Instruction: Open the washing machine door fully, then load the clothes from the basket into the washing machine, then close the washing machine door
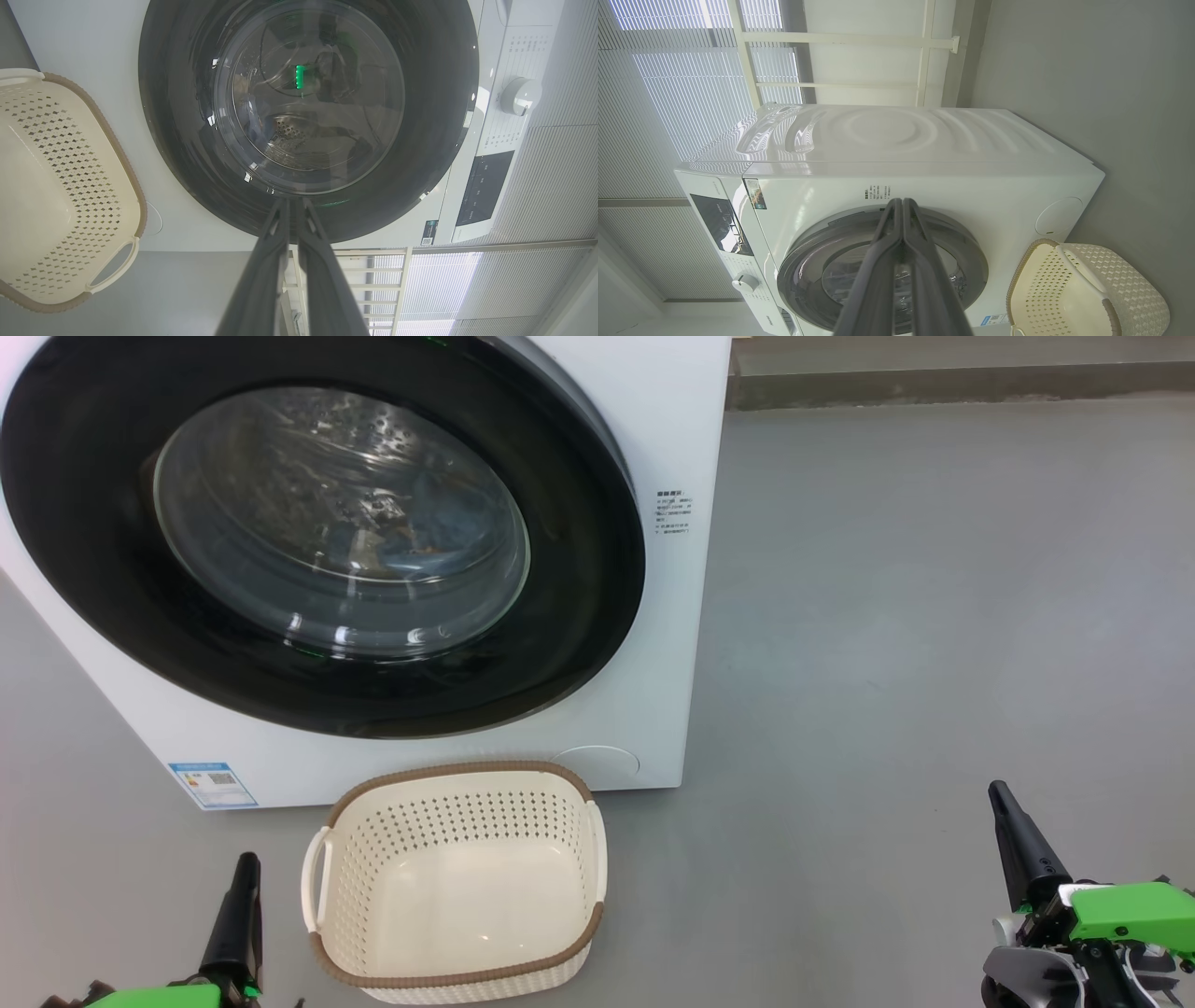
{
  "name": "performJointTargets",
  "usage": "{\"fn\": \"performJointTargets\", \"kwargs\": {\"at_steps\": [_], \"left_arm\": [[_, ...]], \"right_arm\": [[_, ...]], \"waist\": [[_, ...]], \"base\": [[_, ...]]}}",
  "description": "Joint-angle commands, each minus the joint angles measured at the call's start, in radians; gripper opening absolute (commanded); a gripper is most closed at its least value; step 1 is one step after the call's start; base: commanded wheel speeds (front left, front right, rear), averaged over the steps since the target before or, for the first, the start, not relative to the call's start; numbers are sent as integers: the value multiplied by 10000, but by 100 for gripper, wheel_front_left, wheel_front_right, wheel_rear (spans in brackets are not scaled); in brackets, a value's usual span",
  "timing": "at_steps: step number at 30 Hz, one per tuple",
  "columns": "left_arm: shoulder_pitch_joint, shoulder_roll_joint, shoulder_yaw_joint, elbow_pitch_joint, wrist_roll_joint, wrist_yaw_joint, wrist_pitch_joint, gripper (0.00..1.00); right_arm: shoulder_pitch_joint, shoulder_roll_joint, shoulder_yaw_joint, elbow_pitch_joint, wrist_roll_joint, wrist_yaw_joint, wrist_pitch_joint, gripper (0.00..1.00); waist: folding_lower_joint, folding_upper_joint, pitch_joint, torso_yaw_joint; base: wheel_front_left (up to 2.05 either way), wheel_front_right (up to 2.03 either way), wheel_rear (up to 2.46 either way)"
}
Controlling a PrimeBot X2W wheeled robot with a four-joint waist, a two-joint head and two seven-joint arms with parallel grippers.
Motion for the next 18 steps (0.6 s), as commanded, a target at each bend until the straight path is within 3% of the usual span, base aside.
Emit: {"fn": "performJointTargets", "kwargs": {"at_steps": [1, 18], "left_arm": [[-359, 91, 274, -296, -78, 6, 75, 0], [-359, 91, 274, -296, -78, 6, 75, 0]], "right_arm": [[-398, -55, 130, -234, 5, 19, 75, 0], [-400, -40, 109, -232, -13, 19, 92, 0]], "waist": [[0, 0, 0, 0], [0, 0, 0, 0]], "base": [[0, 0, 0], [0, 0, 0]]}}
